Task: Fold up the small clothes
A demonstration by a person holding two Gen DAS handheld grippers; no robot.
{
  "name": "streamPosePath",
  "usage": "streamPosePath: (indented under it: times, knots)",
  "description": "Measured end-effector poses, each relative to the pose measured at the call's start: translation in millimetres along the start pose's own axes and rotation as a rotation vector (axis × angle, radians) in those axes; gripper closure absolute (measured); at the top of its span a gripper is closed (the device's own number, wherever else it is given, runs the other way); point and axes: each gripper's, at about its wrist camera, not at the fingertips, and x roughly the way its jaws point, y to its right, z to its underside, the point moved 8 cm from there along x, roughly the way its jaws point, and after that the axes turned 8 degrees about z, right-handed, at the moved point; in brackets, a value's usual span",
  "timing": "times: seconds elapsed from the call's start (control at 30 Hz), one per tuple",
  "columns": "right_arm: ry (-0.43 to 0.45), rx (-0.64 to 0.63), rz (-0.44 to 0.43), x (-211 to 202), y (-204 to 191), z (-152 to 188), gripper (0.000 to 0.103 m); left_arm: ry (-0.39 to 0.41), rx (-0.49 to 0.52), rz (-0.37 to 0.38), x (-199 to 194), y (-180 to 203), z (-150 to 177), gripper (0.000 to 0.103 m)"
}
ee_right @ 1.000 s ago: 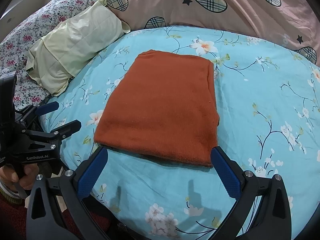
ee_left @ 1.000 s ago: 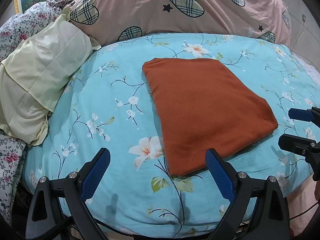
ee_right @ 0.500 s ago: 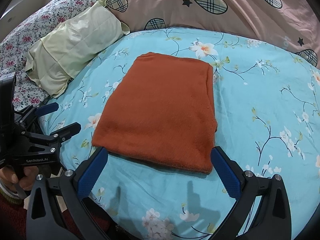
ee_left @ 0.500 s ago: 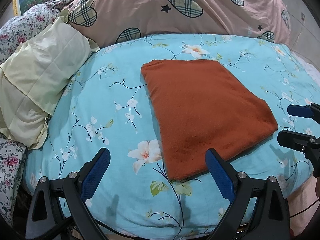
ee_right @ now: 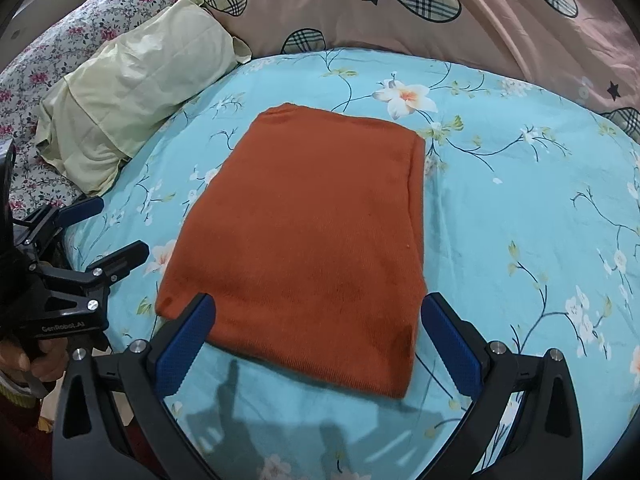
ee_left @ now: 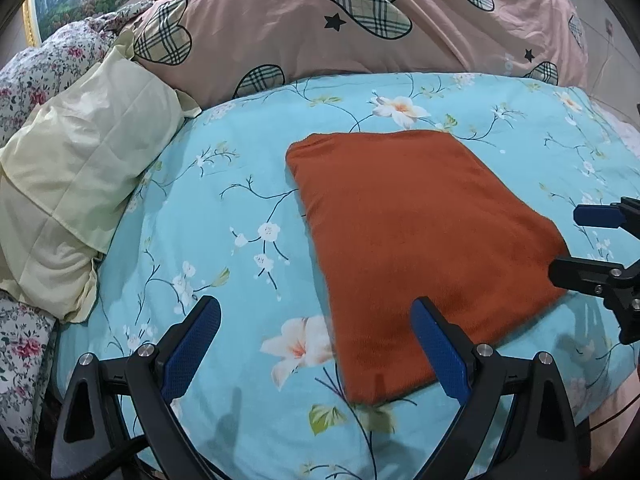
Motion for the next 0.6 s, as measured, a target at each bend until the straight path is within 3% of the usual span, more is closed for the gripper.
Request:
streamPosePath:
  times: [0.6]
  knots:
    - [-0.001, 0.005, -0.015, -3, 1, 8, 0.001, 0.001, 0.009, 0.012, -10, 10, 7, 0.007]
